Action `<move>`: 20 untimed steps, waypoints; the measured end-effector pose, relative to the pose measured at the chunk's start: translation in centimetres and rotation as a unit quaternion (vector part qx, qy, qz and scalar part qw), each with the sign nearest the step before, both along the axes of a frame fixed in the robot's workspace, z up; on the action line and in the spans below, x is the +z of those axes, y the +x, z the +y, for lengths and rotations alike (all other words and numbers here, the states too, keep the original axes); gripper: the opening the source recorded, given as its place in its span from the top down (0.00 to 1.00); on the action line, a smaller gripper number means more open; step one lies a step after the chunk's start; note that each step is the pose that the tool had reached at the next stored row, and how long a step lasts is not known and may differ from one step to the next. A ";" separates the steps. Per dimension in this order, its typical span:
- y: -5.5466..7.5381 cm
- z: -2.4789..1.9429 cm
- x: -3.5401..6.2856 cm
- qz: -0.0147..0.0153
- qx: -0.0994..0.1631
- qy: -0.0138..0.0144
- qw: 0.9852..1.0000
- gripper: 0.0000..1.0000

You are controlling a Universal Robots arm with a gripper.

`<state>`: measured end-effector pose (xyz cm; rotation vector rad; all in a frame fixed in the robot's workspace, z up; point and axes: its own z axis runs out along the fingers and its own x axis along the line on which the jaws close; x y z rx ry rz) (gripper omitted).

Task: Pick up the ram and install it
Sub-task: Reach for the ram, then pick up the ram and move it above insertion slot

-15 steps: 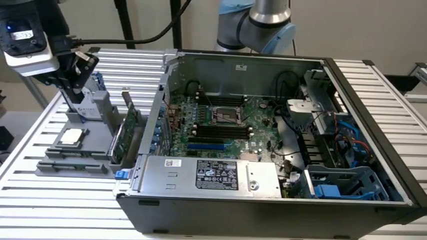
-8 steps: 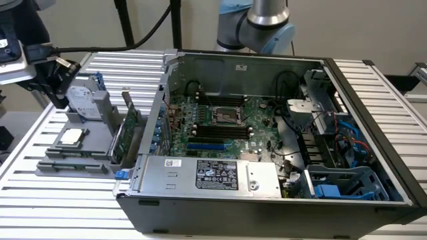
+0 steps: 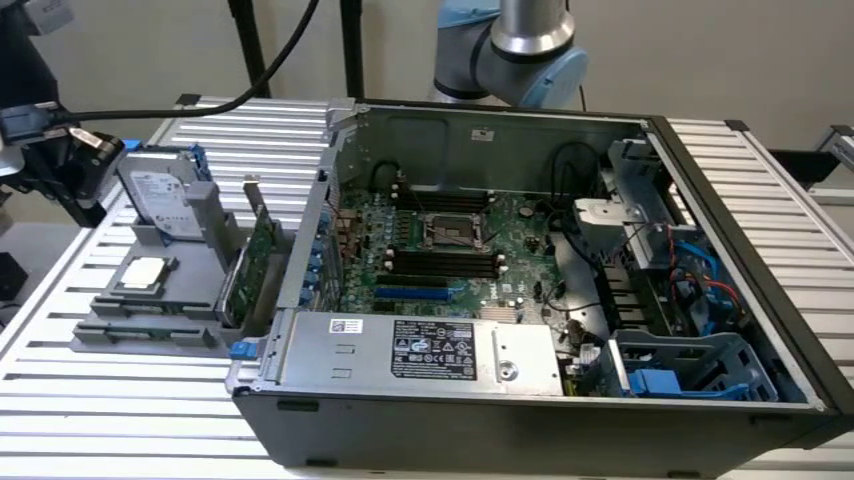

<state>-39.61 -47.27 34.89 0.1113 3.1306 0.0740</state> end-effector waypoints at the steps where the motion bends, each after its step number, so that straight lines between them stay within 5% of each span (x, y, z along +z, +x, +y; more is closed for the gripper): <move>1: 0.0 0.00 0.00 0.000 0.000 0.000 1.000 1.00; 16: 0.0 0.00 -0.01 0.000 0.000 0.000 1.000 1.00; 20: 0.0 0.00 -0.15 0.000 0.032 0.000 0.999 1.00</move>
